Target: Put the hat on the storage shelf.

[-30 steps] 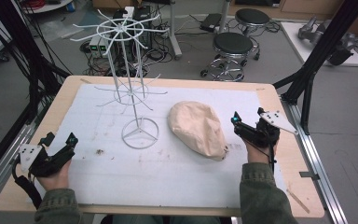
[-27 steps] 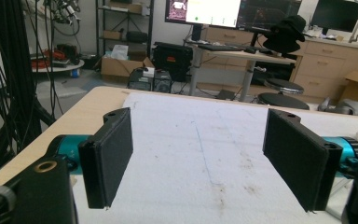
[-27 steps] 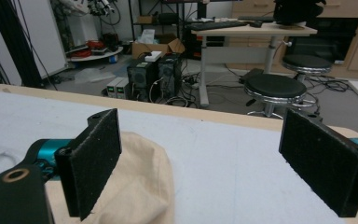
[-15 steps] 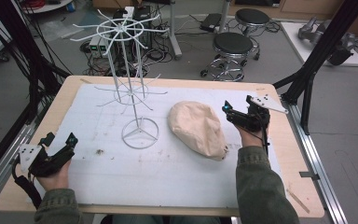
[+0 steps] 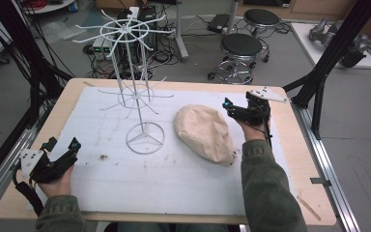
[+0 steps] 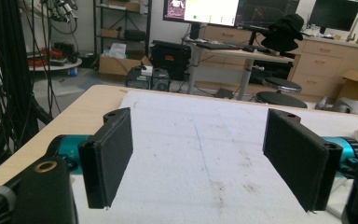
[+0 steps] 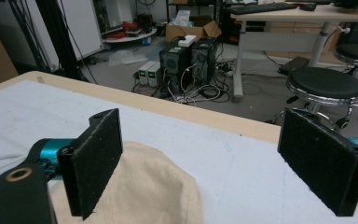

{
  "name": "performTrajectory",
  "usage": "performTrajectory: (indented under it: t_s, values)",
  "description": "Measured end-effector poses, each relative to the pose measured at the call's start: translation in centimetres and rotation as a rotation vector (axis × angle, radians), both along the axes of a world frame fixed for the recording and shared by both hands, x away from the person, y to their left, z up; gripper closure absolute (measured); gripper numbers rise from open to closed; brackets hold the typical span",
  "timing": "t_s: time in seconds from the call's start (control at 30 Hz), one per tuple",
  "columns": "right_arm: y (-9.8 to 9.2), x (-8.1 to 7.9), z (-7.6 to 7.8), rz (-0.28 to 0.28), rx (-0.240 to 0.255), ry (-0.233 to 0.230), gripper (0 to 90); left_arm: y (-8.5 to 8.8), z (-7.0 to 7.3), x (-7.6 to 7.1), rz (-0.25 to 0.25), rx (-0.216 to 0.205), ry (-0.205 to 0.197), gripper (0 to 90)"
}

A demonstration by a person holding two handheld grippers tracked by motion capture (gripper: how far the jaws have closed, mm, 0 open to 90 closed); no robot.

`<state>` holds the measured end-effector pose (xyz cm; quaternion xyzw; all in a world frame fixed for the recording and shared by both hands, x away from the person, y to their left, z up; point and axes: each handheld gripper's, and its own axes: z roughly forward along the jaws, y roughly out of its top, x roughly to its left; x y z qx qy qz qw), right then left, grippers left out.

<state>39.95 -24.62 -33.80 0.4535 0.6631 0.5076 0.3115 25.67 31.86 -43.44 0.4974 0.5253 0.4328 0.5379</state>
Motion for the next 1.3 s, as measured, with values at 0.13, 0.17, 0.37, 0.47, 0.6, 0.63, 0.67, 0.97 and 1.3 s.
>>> performTrajectory:
  t_s: [0.13, 0.17, 0.37, 0.47, 0.6, 0.63, 0.67, 0.97, 1.3]
  values:
    - [0.7, 1.1, 0.2, 0.005, -0.012, 0.014, 13.0, 0.0, 0.0, 0.1, -0.002, 0.0, 0.0, 24.6]
    - [1.0, 1.4, 0.3, 0.01, -0.02, 0.02, 13.0, 0.0, 0.0, 0.1, -0.002, 0.0, 0.001, 24.6]
    - [2.4, 3.2, 0.3, 0.025, -0.03, 0.049, 13.1, 0.0, 0.0, 0.1, -0.003, -0.002, -0.002, 24.6]
    - [3.3, 4.2, 0.2, 0.041, -0.063, 0.06, 13.1, 0.0, 0.0, 0.3, -0.007, -0.008, 0.001, 24.6]
    - [4.5, 5.5, -0.4, 0.063, -0.094, 0.09, 13.0, -0.1, 0.0, 0.4, -0.012, -0.008, -0.002, 24.6]
    - [4.8, 5.9, -0.6, 0.069, -0.106, 0.097, 13.1, -0.1, 0.0, 0.5, -0.013, -0.008, -0.002, 24.6]
    - [5.0, 6.3, -0.7, 0.07, -0.118, 0.106, 13.1, -0.1, 0.0, 0.5, -0.013, -0.008, -0.002, 24.6]
    - [7.1, 9.2, -3.2, 0.124, -0.221, 0.221, 13.0, 0.0, 0.1, 0.6, -0.008, -0.008, -0.016, 24.6]
    - [7.2, 10.8, -6.4, 0.148, -0.249, 0.374, 12.9, -0.2, 0.1, 0.7, -0.019, -0.005, -0.019, 24.6]
